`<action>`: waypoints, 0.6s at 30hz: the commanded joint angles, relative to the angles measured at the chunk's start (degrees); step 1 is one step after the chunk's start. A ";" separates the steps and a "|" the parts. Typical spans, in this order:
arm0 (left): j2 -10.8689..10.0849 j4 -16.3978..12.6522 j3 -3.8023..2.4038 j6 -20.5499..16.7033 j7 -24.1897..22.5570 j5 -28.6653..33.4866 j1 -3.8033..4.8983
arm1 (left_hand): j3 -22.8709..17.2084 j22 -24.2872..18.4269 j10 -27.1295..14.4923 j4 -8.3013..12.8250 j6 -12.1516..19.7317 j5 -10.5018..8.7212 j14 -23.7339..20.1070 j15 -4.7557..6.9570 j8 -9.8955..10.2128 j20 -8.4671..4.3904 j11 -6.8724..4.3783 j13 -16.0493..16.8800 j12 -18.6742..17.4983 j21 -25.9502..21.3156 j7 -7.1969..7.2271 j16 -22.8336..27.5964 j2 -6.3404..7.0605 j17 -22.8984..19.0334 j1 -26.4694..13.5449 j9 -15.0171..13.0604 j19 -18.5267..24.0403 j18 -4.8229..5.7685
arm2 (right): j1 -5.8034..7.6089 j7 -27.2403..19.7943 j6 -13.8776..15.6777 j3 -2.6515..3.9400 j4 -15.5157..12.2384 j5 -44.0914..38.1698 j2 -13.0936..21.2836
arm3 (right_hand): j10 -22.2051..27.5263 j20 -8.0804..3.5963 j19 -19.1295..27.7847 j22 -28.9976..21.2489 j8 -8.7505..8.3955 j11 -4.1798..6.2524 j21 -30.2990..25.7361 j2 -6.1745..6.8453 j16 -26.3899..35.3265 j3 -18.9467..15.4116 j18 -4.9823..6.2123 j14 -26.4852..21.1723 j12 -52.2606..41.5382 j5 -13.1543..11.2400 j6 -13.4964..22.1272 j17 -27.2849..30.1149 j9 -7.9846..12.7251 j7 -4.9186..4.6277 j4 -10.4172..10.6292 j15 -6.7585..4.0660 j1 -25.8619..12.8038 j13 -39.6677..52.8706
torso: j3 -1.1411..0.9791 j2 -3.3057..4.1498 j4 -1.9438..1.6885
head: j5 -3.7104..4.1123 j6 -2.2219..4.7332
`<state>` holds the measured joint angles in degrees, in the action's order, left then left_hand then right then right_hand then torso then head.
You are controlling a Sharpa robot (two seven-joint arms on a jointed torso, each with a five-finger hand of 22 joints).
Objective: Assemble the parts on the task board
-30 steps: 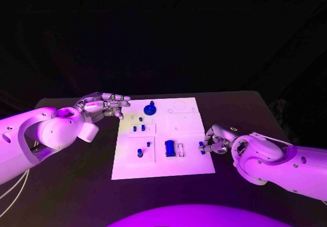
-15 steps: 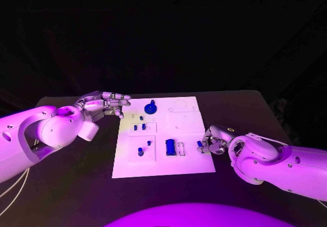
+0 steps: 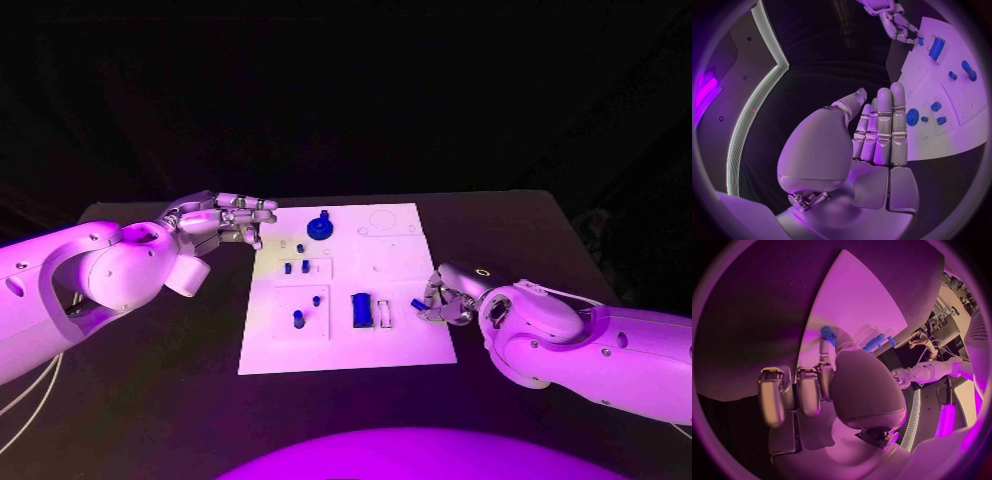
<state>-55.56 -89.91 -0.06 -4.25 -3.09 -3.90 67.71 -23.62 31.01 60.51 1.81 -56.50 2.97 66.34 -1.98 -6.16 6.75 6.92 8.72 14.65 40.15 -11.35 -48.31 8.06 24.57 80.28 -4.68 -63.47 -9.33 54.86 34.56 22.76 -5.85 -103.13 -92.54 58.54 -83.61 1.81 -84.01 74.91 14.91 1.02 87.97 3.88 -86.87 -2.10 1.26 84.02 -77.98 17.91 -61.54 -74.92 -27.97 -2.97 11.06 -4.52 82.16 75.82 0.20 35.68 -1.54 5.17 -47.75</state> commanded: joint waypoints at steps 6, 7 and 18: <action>-0.03 -0.27 -0.03 1.11 0.17 -0.30 0.06 | 0.34 -0.06 -0.31 0.12 0.40 -0.02 -0.38 -0.02 -0.31 -0.14 0.09 -0.06 0.26 -0.28 0.01 0.09 -0.31 -0.05 -0.23 0.05 0.36 -1.17 | -0.64 2.83 -4.85 -0.52 0.28 -1.81 -0.23 | 0.11 -0.11 -5.20 14.52 -0.66 0.14 0.05 -2.71 -0.01 1.88 -0.83 4.75 0.45 1.43 -0.59 -9.74 0.08 -0.10 0.75 -0.13 3.55 4.98 | -0.01 -0.07 0.01 | -0.04 0.13; -0.03 -0.27 -0.03 1.11 0.19 -0.31 0.06 | 0.34 -0.06 -0.31 0.12 0.40 -0.02 -0.38 -0.02 -0.31 -0.14 0.09 -0.06 0.26 -0.28 0.01 0.09 -0.31 -0.05 -0.23 0.05 0.36 -1.17 | -0.63 2.92 -4.72 -0.51 0.12 -1.59 -0.17 | 0.10 -0.09 -5.21 14.52 -0.74 0.13 0.06 -2.51 0.02 2.29 -0.83 4.75 0.45 1.94 -0.64 -9.71 0.08 -0.10 0.89 -0.12 3.38 4.99 | -0.01 -0.06 0.01 | -0.04 0.16; 0.14 -0.24 -0.03 1.12 0.38 -0.33 0.06 | 0.33 -0.07 -0.36 0.14 0.42 -0.02 -0.40 -0.02 -0.33 -0.14 0.10 -0.06 0.28 -0.30 0.00 0.08 -0.34 -0.08 -0.20 0.06 0.36 -1.18 | 1.45 3.77 -1.28 -0.41 -3.07 3.45 0.53 | -0.25 -0.16 -5.44 14.69 -0.98 0.30 0.65 -1.25 -0.18 6.68 -0.95 4.84 0.15 5.97 -1.01 -10.06 -0.29 0.07 1.29 -0.24 2.72 5.30 | 0.02 -0.02 -0.05 | -0.08 0.48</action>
<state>-55.54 -90.00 -0.06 -4.11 -2.66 -4.08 67.71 -23.62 31.01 60.51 1.81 -56.50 2.97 66.34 -1.98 -6.16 6.75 6.92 8.72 14.65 40.15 -11.35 -48.31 8.06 24.58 80.28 -4.69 -63.47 -9.34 56.18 37.00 21.75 -6.31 -105.85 -91.41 59.09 -83.64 1.81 -84.01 74.95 13.73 1.04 88.40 4.48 -86.87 4.37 1.25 84.02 -77.51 23.65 -61.96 -74.91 -28.08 -2.93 12.31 -4.52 83.66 75.82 0.21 35.62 -1.55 5.13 -47.32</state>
